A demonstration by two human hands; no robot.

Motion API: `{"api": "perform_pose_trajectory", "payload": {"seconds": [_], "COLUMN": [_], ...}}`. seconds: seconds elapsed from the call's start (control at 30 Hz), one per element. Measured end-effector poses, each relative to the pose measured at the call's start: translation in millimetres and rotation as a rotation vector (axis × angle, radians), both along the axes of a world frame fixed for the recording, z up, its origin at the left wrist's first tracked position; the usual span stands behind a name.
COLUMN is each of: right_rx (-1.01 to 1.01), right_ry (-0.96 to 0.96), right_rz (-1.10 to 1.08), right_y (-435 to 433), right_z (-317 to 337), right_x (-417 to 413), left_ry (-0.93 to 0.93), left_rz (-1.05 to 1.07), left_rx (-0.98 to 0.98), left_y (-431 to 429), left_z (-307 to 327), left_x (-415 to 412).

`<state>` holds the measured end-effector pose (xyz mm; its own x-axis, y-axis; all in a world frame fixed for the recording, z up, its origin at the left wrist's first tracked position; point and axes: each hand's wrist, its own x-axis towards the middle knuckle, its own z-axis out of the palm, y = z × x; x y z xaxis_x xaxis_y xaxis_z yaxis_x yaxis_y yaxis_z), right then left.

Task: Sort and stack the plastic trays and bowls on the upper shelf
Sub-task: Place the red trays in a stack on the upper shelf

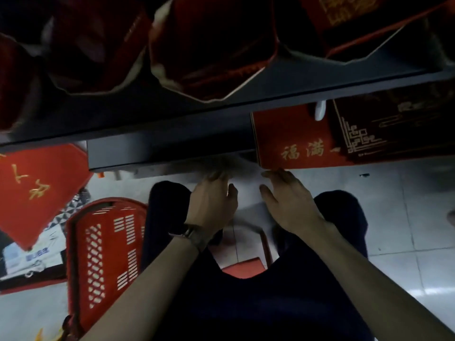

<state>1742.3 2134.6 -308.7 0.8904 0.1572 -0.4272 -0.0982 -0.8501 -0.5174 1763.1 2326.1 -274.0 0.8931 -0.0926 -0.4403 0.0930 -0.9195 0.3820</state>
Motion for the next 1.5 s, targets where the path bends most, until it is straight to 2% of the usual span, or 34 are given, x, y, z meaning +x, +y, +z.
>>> {"api": "perform_pose_trajectory", "payload": {"seconds": [0.13, 0.23, 0.47, 0.63, 1.03, 1.33, 1.5], "right_rx": [-0.051, -0.138, -0.067, -0.102, -0.066, 0.031, 0.048], "right_ry": [-0.071, -0.074, -0.267, -0.439, -0.834, -0.903, -0.873], "right_rz": [-0.048, 0.012, -0.054, -0.063, 0.019, -0.003, -0.001], "right_y": [5, 6, 13, 16, 21, 29, 23], "right_z": [-55, -86, -104, -79, 39, 95, 108], "right_x": [-4, 3, 14, 8, -15, 5, 29], "left_ry": [-0.045, -0.078, -0.287, -0.487, -0.873, -0.968, -0.978], "left_rz": [-0.009, 0.008, 0.018, -0.014, -0.037, -0.044, -0.019], "left_rx": [0.017, 0.004, -0.072, -0.097, -0.203, -0.229, -0.210], "left_y": [0, -1, -3, -5, 15, 43, 63], "left_z": [-69, -108, -134, -111, 1, 63, 83], "left_x": [-4, -2, 1, -4, -29, -12, 17]}}
